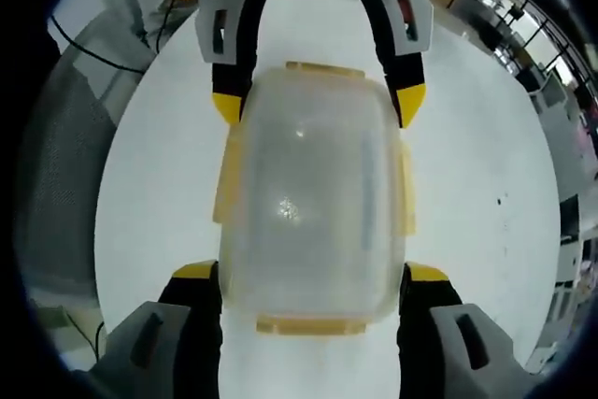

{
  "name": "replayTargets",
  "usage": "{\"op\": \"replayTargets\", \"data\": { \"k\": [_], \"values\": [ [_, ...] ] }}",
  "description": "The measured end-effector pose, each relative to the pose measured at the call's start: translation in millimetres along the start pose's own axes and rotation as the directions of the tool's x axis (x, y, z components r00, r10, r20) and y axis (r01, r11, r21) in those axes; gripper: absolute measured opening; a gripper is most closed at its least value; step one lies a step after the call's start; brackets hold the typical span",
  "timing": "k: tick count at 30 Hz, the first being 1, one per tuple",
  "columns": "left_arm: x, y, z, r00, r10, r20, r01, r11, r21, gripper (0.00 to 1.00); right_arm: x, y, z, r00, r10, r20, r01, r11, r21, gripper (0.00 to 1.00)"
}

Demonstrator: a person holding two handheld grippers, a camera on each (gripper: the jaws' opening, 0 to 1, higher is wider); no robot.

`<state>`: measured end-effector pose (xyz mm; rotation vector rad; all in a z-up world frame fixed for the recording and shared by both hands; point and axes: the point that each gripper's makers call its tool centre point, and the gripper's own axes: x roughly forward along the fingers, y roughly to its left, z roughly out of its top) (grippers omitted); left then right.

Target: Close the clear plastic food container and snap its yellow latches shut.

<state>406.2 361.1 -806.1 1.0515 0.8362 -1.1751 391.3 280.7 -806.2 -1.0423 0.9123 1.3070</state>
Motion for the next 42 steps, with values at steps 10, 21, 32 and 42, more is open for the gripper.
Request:
{"op": "replayTargets", "data": {
  "k": [10,21,32,42],
  "values": [
    [1.7,7.9,-0.5,1.000,0.000,-0.003,0.000,1.000,0.006,0.76,1.0,-8.5,-0.7,1.000,0.002,-0.009,-0.002,1.000,-0.001,0.75],
    [1.8,10.2,-0.6,1.000,0.003,0.006,-0.003,1.000,0.004,0.76,1.3,-11.1,-0.6,1.000,0.003,-0.003,-0.003,1.000,0.001,0.75],
    [1.2,10.5,0.4,0.999,-0.007,0.037,0.007,1.000,0.007,0.76,0.1,-10.9,-0.6,1.000,0.008,0.026,-0.008,1.000,0.007,0.76],
    [2.0,9.5,3.0,0.992,0.036,0.122,-0.038,0.999,0.012,0.79,2.6,-12.3,2.8,0.985,-0.064,0.159,0.056,0.997,0.056,0.79]
  ]
}}
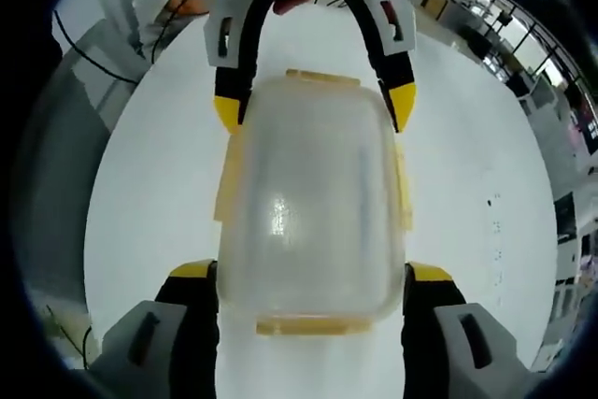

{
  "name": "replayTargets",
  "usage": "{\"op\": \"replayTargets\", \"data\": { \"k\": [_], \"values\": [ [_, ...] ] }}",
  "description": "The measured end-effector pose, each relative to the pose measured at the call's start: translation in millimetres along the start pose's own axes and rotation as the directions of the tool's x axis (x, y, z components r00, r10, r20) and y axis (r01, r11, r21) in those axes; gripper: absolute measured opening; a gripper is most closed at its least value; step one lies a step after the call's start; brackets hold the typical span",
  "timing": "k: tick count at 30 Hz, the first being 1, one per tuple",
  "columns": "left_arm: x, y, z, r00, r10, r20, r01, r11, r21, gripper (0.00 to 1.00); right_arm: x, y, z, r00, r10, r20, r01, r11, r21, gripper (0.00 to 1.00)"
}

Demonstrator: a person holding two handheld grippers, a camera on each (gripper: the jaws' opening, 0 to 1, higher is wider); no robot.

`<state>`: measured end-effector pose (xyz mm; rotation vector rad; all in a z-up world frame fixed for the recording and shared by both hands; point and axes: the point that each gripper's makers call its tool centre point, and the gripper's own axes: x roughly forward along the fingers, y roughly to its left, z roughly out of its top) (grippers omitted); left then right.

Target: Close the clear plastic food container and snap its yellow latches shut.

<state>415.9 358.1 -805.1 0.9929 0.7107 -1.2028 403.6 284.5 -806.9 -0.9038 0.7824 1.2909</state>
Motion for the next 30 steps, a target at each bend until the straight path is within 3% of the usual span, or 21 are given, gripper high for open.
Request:
{"op": "replayTargets", "data": {
  "k": [8,11,19,23,25,28,30],
  "values": [
    [-5.7,3.8,4.3,0.991,0.079,0.112,-0.071,0.994,-0.080,0.78,-1.6,2.1,-8.4,0.993,-0.082,0.084,0.073,0.992,0.106,0.85],
    [-7.3,7.1,4.2,0.985,0.099,0.142,-0.084,0.991,-0.108,0.81,-4.0,2.0,-8.7,0.983,-0.121,0.137,0.091,0.974,0.209,0.88],
    [-14.6,3.7,1.4,0.961,0.154,0.230,-0.106,0.973,-0.206,0.81,-4.4,5.1,-7.6,0.953,-0.213,0.216,0.128,0.928,0.349,0.91],
    [-19.3,3.9,-1.4,0.936,0.222,0.273,-0.137,0.945,-0.299,0.81,-4.6,4.4,-3.4,0.931,-0.263,0.252,0.148,0.906,0.397,0.92],
    [-21.2,3.4,-5.3,0.927,0.263,0.268,-0.172,0.932,-0.320,0.81,-5.8,1.9,-1.4,0.918,-0.292,0.268,0.155,0.887,0.435,0.92],
    [-23.7,0.5,-4.4,0.900,0.318,0.298,-0.180,0.894,-0.410,0.82,-8.3,-1.4,1.5,0.895,-0.331,0.298,0.152,0.856,0.494,0.93],
    [-23.2,-2.2,-5.5,0.892,0.331,0.307,-0.171,0.878,-0.447,0.83,-8.5,-0.4,2.3,0.887,-0.341,0.312,0.144,0.845,0.515,0.95]
  ]
}}
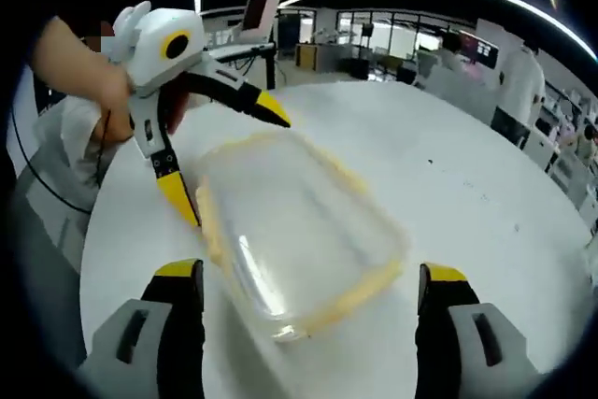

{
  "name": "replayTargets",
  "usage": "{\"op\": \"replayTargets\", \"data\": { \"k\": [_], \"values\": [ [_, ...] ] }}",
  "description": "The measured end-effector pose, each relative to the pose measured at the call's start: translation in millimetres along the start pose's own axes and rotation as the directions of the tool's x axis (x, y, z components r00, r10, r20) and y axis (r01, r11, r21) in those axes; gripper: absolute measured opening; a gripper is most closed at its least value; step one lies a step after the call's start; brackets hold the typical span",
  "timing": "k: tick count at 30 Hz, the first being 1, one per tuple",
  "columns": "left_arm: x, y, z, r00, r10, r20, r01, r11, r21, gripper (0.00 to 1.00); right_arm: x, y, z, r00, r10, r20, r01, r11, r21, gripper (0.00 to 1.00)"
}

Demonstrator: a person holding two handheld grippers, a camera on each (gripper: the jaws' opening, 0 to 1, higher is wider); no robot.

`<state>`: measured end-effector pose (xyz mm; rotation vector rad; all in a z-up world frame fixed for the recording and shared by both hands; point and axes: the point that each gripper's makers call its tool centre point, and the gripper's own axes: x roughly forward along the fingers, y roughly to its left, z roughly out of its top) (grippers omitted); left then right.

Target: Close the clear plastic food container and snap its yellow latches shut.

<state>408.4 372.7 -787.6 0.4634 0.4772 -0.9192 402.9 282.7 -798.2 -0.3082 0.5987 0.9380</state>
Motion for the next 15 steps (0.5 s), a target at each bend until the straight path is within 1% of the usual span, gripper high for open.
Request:
{"op": "replayTargets", "data": {
  "k": [1,5,7,8,9,11,12,13,15],
  "values": [
    [0.3,-1.4,-2.3,1.000,0.004,0.007,-0.004,1.000,-0.028,0.83,-0.1,1.0,-2.2,1.000,-0.002,-0.001,0.002,1.000,0.003,0.95],
    [0.3,-7.5,-9.5,1.000,0.011,0.015,-0.010,0.996,-0.085,0.84,-0.6,6.2,-5.2,1.000,-0.016,0.026,0.015,0.999,0.033,1.00],
    [-1.0,-6.0,-10.7,0.999,0.037,0.024,-0.035,0.994,-0.101,0.87,-2.1,7.8,-3.5,0.998,-0.025,0.051,0.023,0.999,0.041,1.00],
    [-1.4,-6.6,-10.7,0.999,0.039,0.032,-0.035,0.992,-0.119,0.87,-2.7,9.9,-2.1,0.997,-0.028,0.069,0.024,0.998,0.060,1.00],
    [-1.9,-10.3,-11.4,0.999,0.030,0.038,-0.024,0.987,-0.156,0.87,-2.8,11.6,-2.3,0.997,-0.028,0.075,0.022,0.996,0.082,1.00],
    [-3.6,-10.6,-13.3,0.998,0.038,0.046,-0.030,0.986,-0.167,0.88,-3.1,14.5,-5.5,0.997,-0.036,0.073,0.028,0.994,0.104,1.00],
    [-4.0,-11.0,-14.0,0.998,0.041,0.050,-0.032,0.984,-0.173,0.88,-3.2,16.5,-5.4,0.996,-0.035,0.085,0.025,0.992,0.123,1.00],
    [-3.7,-13.5,-15.0,0.998,0.034,0.058,-0.022,0.981,-0.193,0.89,-3.3,19.2,-6.4,0.995,-0.035,0.090,0.022,0.989,0.143,1.00],
    [-3.1,-16.0,-17.0,0.998,0.030,0.062,-0.017,0.977,-0.210,0.93,-3.7,22.6,-7.8,0.995,-0.039,0.092,0.025,0.988,0.150,1.00]
  ]
}}
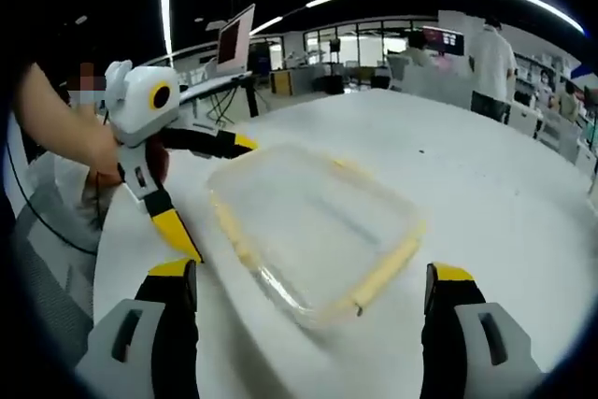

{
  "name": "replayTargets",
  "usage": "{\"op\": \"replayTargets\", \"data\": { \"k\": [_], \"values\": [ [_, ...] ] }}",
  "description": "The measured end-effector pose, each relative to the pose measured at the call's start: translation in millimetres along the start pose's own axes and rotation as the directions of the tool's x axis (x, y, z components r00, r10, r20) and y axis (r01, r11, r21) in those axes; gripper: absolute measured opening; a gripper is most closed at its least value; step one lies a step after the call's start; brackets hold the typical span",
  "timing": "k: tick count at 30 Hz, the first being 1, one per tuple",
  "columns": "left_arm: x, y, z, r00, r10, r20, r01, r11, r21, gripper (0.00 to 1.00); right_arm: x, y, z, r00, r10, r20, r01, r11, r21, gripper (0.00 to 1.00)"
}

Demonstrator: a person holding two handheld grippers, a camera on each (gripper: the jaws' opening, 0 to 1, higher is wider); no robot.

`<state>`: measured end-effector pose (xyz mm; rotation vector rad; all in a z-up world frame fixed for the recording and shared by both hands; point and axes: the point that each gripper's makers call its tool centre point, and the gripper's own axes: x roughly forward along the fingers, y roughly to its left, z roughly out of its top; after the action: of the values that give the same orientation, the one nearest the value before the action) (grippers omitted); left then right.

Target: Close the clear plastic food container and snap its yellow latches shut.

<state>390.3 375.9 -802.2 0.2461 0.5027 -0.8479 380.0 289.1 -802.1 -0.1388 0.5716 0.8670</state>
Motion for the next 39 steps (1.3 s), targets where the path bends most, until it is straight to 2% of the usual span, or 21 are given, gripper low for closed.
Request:
{"op": "replayTargets", "data": {
  "k": [3,12,17,19,25,27,29,32,39],
  "values": [
    [0.5,0.5,-2.2,1.000,0.006,-0.002,-0.006,1.000,-0.014,0.99,-0.6,2.0,-3.2,1.000,-0.005,-0.002,0.005,1.000,0.017,1.00],
    [-4.7,-2.9,-8.3,1.000,0.005,-0.009,-0.005,0.999,-0.038,0.99,-5.7,3.3,-6.7,1.000,-0.027,0.011,0.026,0.998,0.063,1.00],
    [-7.6,-2.6,-10.6,1.000,0.013,-0.007,-0.014,0.997,-0.078,0.98,-8.8,4.5,-8.4,0.999,-0.045,0.022,0.043,0.996,0.079,1.00],
    [-9.6,-3.5,-9.6,1.000,0.018,-0.001,-0.018,0.996,-0.088,0.97,-9.7,8.5,-7.3,0.999,-0.031,0.028,0.028,0.994,0.102,1.00],
    [-13.7,-6.3,-13.4,1.000,0.029,0.011,-0.027,0.991,-0.133,0.96,-11.8,14.2,-8.5,0.999,-0.025,0.027,0.022,0.996,0.092,1.00],
    [-15.4,-6.0,-14.4,0.999,0.032,0.013,-0.030,0.989,-0.142,0.95,-13.5,17.7,-4.4,0.999,-0.011,0.052,0.004,0.992,0.122,1.00],
    [-18.6,-4.9,-14.1,0.999,0.038,0.015,-0.035,0.985,-0.172,0.93,-15.0,15.1,-7.1,0.999,-0.023,0.036,0.018,0.992,0.126,1.00],
    [-25.2,-3.5,-7.4,0.997,0.054,0.054,-0.043,0.979,-0.200,0.93,-18.2,18.5,-7.0,0.999,-0.018,0.042,0.012,0.990,0.140,1.00],
    [-34.7,-4.4,-27.3,0.997,0.069,0.022,-0.062,0.972,-0.225,0.93,-29.2,19.0,-15.8,0.999,-0.035,0.031,0.030,0.986,0.162,1.00]
  ]
}}
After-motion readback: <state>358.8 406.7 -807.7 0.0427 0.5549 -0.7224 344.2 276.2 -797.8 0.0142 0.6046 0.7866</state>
